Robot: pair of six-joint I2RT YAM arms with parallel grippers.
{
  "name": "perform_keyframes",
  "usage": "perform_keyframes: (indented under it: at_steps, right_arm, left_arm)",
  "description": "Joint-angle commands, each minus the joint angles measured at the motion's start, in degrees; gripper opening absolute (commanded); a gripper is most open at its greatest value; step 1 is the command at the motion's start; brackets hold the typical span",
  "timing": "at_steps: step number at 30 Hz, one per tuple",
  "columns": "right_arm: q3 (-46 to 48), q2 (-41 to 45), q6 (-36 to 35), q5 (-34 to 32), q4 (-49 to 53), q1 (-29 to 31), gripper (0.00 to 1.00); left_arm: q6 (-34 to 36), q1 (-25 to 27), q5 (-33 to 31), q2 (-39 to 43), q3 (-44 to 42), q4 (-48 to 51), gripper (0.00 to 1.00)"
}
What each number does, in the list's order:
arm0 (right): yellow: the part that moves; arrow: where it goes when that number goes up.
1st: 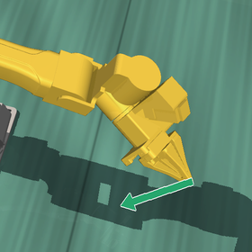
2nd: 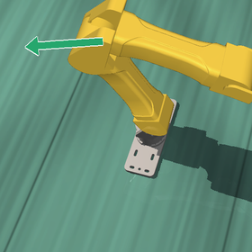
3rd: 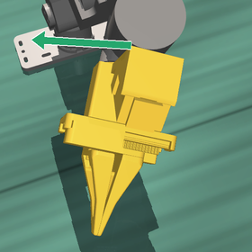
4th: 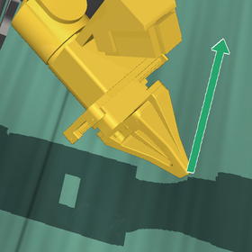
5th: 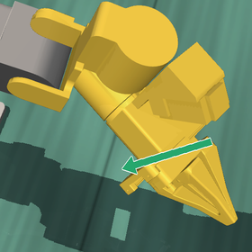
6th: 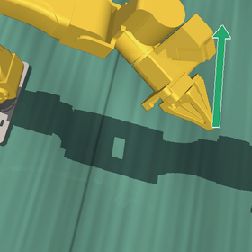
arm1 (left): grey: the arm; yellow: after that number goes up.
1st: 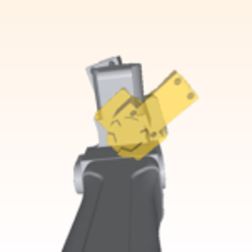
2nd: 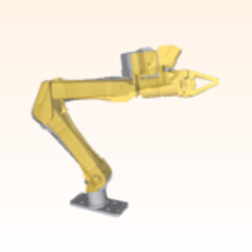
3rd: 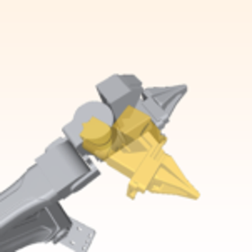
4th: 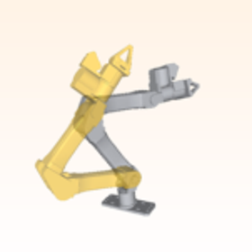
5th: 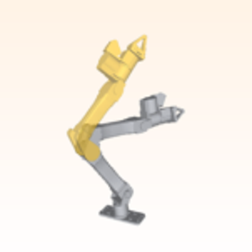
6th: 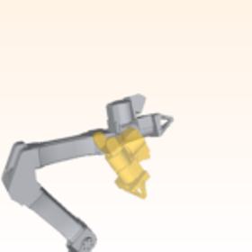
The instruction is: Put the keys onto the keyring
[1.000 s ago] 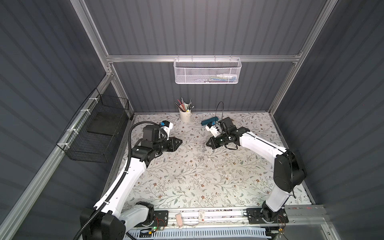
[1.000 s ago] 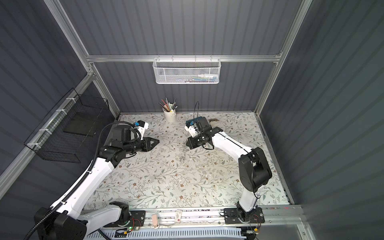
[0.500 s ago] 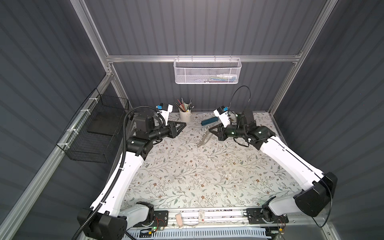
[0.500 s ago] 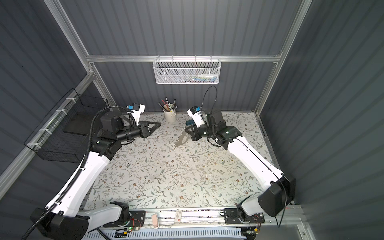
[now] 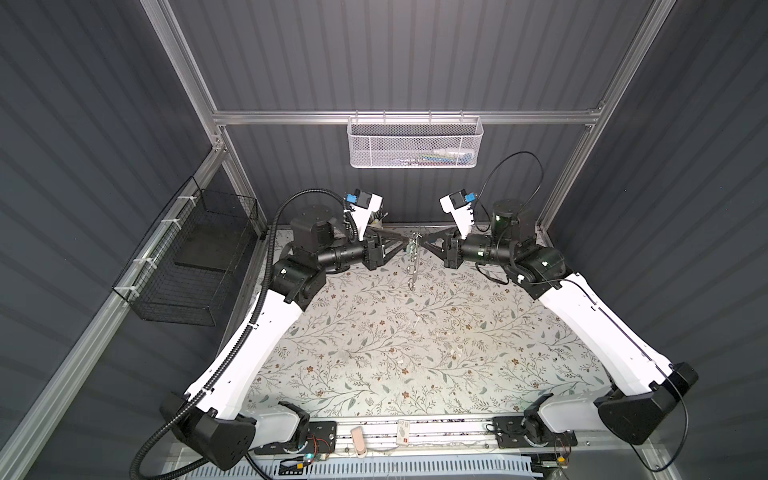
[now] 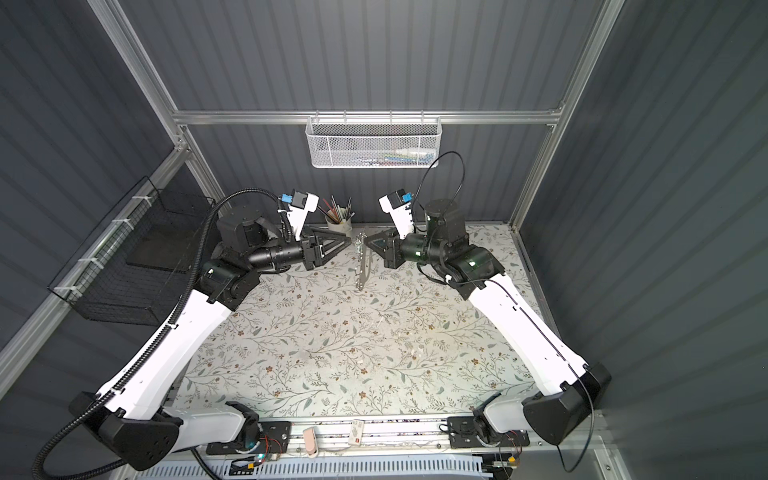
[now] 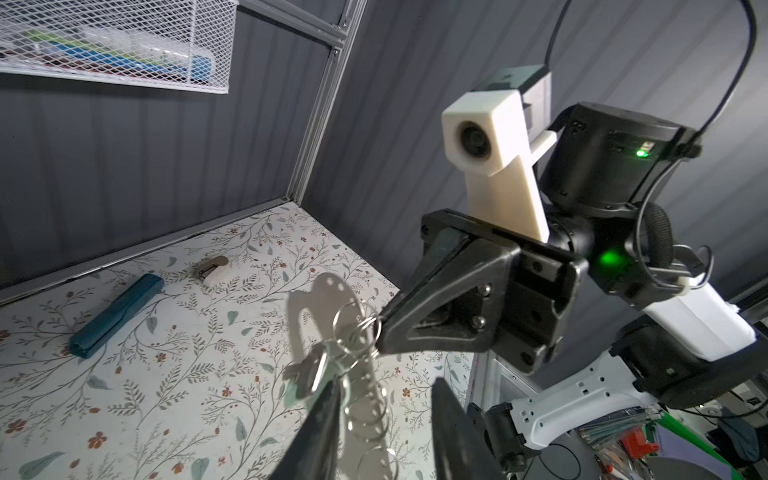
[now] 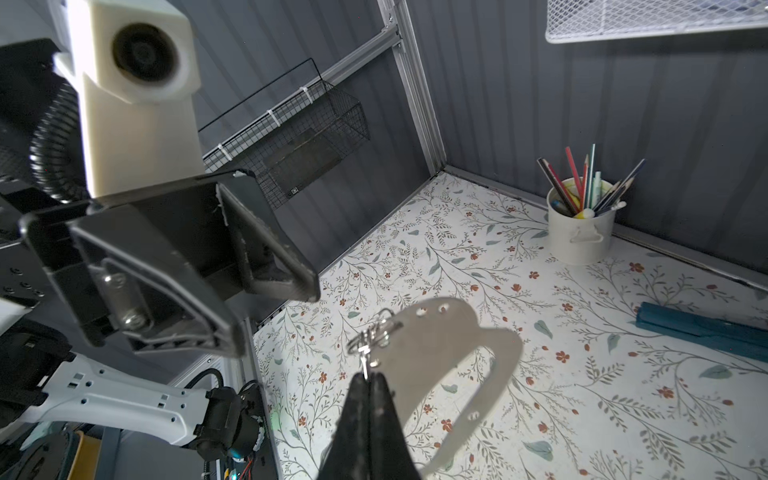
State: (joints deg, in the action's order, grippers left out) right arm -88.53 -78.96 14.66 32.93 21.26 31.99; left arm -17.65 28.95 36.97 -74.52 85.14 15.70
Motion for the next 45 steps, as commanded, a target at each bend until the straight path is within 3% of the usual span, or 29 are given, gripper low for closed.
perform_keyframes:
  at_steps: [1,3,13,19,25,29,33,40,45]
  right_arm:
    - [-1.1,-0.1,1.7,2.9,0.3,0.3,0.0]
    - [-0.9,0.0,1.9,3.1,0.7,0.3,0.0]
    - [0.3,0.4,3.6,4.3,-0.3,0.7,0.0]
    - [1.7,1.2,4.1,4.5,-1.2,1.1,0.0]
    - [3.3,2.0,4.3,4.2,-1.6,1.1,0.0]
    - [3.6,2.5,4.8,4.4,-2.5,1.1,0.0]
    - [3.6,2.6,4.9,4.5,-2.5,1.0,0.0]
    - [3.8,2.2,5.7,5.4,-2.7,0.9,0.0]
    - [3.9,2.2,6.1,5.5,-2.9,1.0,0.0]
  left_arm:
    - [3.8,0.1,-2.7,-0.9,1.8,2.8,0.43]
    - [5.5,1.6,-3.9,-1.0,2.2,2.8,0.47]
    - [15.3,8.3,-14.5,-4.5,7.5,12.0,0.48]
    - [15.6,8.6,-23.1,-4.6,8.6,13.0,0.42]
    - [15.1,8.7,-24.2,-1.0,5.3,9.0,0.42]
    - [15.1,8.6,-26.6,-2.3,6.5,12.2,0.4]
    - [15.8,8.7,-25.8,-2.5,7.1,13.3,0.39]
    - [17.9,8.7,-15.4,-0.8,6.4,13.6,0.45]
    - [18.2,8.7,-15.0,-0.5,6.2,14.0,0.45]
